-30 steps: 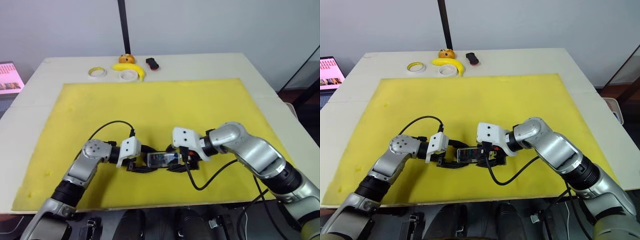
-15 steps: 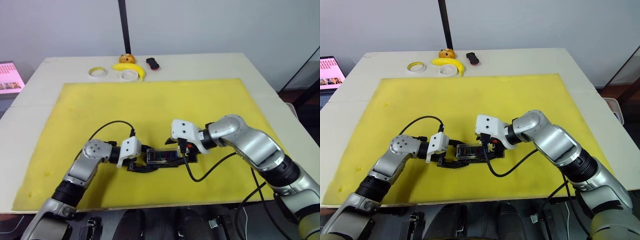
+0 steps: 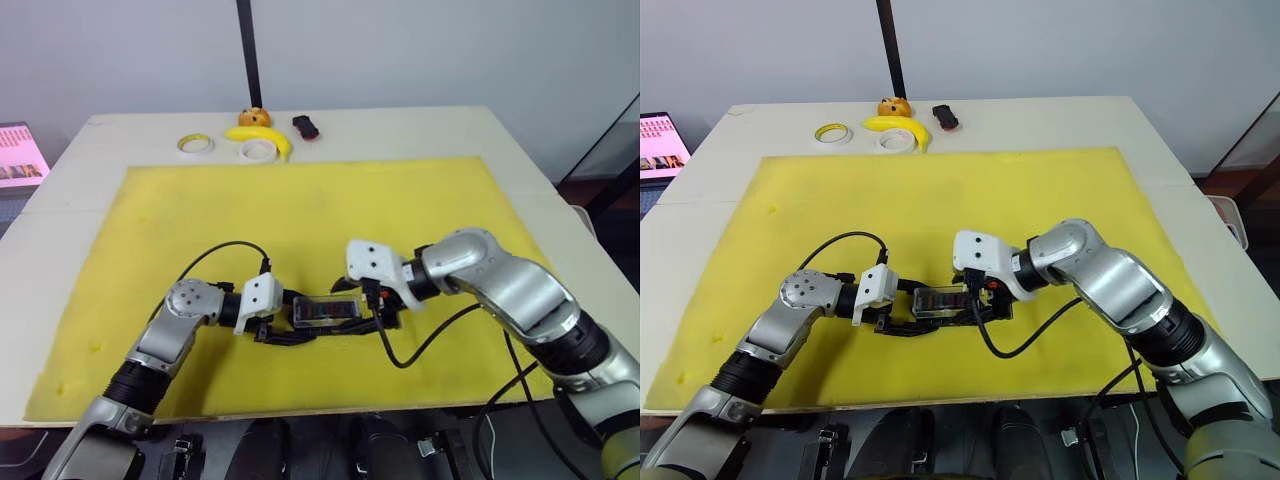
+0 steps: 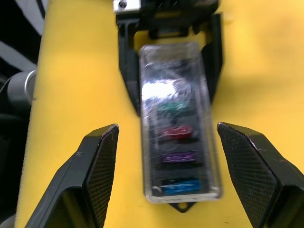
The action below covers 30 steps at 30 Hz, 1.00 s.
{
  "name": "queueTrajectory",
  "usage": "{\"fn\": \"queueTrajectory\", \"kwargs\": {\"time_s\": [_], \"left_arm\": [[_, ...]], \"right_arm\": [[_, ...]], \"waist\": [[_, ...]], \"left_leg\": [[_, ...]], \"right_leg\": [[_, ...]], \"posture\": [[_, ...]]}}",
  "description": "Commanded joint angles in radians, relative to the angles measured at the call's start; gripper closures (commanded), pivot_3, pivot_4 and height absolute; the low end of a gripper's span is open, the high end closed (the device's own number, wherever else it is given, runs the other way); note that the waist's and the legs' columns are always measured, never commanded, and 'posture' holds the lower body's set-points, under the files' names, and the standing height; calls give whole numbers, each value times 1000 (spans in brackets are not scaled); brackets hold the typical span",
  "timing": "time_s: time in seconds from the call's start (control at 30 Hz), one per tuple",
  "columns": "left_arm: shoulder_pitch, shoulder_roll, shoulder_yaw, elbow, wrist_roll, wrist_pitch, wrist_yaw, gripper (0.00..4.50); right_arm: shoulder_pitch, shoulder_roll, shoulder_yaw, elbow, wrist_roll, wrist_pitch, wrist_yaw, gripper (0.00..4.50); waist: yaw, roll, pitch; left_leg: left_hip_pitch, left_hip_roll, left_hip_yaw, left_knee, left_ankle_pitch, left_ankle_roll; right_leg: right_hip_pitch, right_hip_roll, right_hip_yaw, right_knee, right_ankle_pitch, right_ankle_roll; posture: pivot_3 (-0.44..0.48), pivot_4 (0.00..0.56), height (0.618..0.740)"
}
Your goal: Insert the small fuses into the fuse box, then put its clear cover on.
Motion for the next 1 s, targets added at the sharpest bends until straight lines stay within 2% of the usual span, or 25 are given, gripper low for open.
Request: {"fn": "queueTrajectory", "kwargs": {"time_s": [0.03,0.13,0.2,0.27,0.4,0.67,0.87,1.0], "left_arm": [[-2,-9,-12,16,35,10,35,1940],[-3,-8,-11,19,36,7,35,1940],[-4,-8,-12,20,37,5,35,1940],[-6,-10,-12,21,38,5,36,1940],[-8,-14,-14,23,40,4,38,1940],[-3,-9,-14,18,41,5,34,1940],[-2,-7,-14,14,40,10,35,1940],[-3,-9,-15,13,40,12,36,1940]], "right_arm": [[-46,2,-101,-9,47,-8,5,996],[-37,25,-139,-15,90,-18,9,996],[-21,48,-158,-17,114,-32,5,1522],[-6,61,-163,-16,123,-49,2,2293],[42,102,-147,13,106,-107,-24,4379],[65,118,-130,47,80,-175,-32,4446],[69,145,-146,59,126,-156,-25,4446],[130,121,10,167,-16,-208,-26,4446]], "waist": [[0,0,0],[0,0,0],[-1,0,0],[0,0,0],[0,0,0],[0,0,0],[0,0,0],[0,0,0]], "left_leg": [[0,0,0,0,0,0],[0,0,0,0,0,0],[0,0,0,0,0,0],[0,0,0,0,0,0],[0,0,0,0,0,0],[0,0,0,0,0,0],[0,0,0,0,0,0],[0,0,0,0,0,0]], "right_leg": [[0,0,0,0,0,0],[0,0,0,0,0,0],[0,0,0,0,0,0],[0,0,0,0,0,0],[0,0,0,0,1,1],[0,0,0,0,1,2],[0,0,0,0,1,2],[0,0,0,0,1,2]], "posture": [[0,150,740],[0,150,740],[0,150,740],[0,150,740],[0,150,740],[0,150,740],[0,150,740],[0,150,740]]}}
